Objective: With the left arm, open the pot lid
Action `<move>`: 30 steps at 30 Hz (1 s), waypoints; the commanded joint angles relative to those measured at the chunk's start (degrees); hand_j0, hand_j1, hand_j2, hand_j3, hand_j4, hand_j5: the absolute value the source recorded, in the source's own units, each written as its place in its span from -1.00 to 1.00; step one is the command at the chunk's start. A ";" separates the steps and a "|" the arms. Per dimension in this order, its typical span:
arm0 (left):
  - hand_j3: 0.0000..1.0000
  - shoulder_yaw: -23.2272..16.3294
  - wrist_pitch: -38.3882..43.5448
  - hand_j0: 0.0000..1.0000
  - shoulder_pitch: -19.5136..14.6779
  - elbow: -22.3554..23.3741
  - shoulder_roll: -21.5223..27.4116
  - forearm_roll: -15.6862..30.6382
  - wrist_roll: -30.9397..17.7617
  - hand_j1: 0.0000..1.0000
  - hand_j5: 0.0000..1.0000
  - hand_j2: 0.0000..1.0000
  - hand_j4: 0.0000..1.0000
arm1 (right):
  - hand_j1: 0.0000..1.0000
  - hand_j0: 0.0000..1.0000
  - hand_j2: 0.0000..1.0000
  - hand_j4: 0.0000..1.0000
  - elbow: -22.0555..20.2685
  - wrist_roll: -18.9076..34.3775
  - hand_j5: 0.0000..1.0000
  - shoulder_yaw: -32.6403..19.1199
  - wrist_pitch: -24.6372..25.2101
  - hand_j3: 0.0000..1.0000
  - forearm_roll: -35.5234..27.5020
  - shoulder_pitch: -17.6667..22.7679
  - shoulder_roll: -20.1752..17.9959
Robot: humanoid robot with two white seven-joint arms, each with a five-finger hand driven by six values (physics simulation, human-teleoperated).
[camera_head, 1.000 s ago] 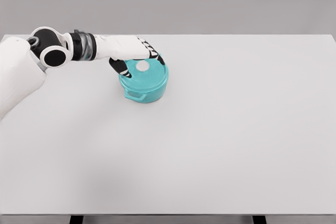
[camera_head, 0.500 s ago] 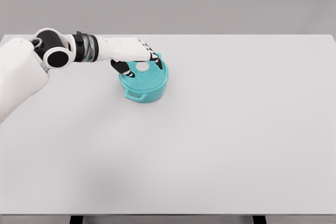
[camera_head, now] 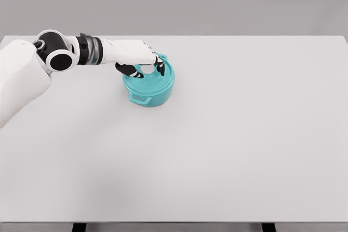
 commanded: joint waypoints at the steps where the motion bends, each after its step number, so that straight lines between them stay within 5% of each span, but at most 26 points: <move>1: 0.21 -0.04 0.07 0.21 0.00 -0.01 0.03 0.14 0.02 0.21 0.21 0.21 0.21 | 1.00 1.00 1.00 1.00 -0.03 0.02 1.00 0.01 -0.01 1.00 -0.01 0.00 -0.01; 22: -0.11 -0.39 -0.80 -0.11 -2.11 -0.53 1.17 0.31 0.02 -0.11 -0.11 -0.11 -0.11 | 1.00 1.00 1.00 1.00 0.06 0.02 1.00 0.01 -0.01 1.00 -0.01 0.00 -0.01; 30: -0.11 -0.39 -2.30 -0.11 -3.43 -1.50 7.85 0.31 0.02 -0.11 -0.11 -0.11 -0.11 | 1.00 1.00 1.00 1.00 0.06 0.02 1.00 0.01 -0.01 1.00 -0.01 0.00 -0.01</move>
